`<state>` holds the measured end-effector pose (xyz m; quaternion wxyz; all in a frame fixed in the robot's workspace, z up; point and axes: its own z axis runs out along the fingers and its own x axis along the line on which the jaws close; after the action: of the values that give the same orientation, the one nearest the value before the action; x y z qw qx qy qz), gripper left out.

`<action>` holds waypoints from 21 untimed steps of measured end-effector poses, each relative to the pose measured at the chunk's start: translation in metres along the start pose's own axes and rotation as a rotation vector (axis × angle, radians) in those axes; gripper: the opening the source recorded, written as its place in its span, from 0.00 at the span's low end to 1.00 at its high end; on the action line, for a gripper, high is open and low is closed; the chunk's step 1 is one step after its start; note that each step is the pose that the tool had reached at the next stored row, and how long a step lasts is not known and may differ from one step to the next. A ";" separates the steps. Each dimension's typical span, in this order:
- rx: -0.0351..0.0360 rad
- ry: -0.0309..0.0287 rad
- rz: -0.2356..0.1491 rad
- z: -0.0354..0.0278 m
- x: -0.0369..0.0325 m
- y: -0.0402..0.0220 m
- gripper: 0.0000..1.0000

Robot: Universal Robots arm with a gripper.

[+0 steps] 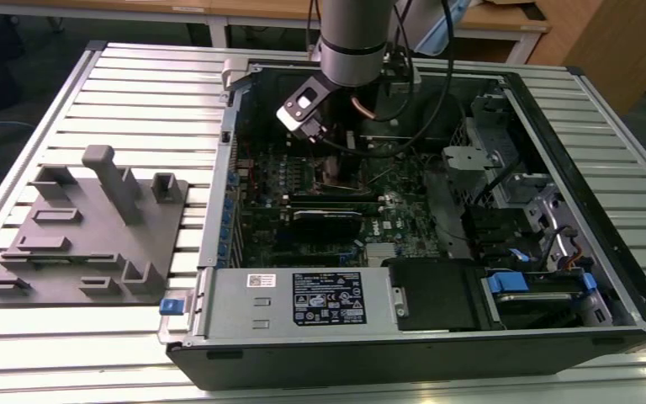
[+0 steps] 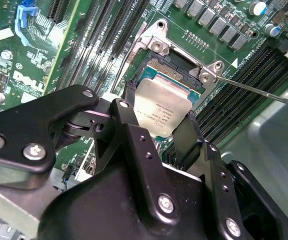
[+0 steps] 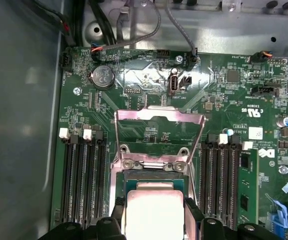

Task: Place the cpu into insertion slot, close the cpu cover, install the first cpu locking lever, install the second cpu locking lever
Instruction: 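Place the cpu into insertion slot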

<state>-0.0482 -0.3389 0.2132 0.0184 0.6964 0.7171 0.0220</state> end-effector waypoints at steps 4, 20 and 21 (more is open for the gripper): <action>0.0000 -0.0003 0.004 0.0038 0.0003 -0.0003 0.54; 0.0000 -0.0007 0.011 0.0106 0.0003 -0.0009 0.54; 0.0000 -0.0007 0.011 0.0110 0.0002 -0.0010 0.54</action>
<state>-0.0486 -0.3386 0.2021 0.0186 0.7001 0.7134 0.0218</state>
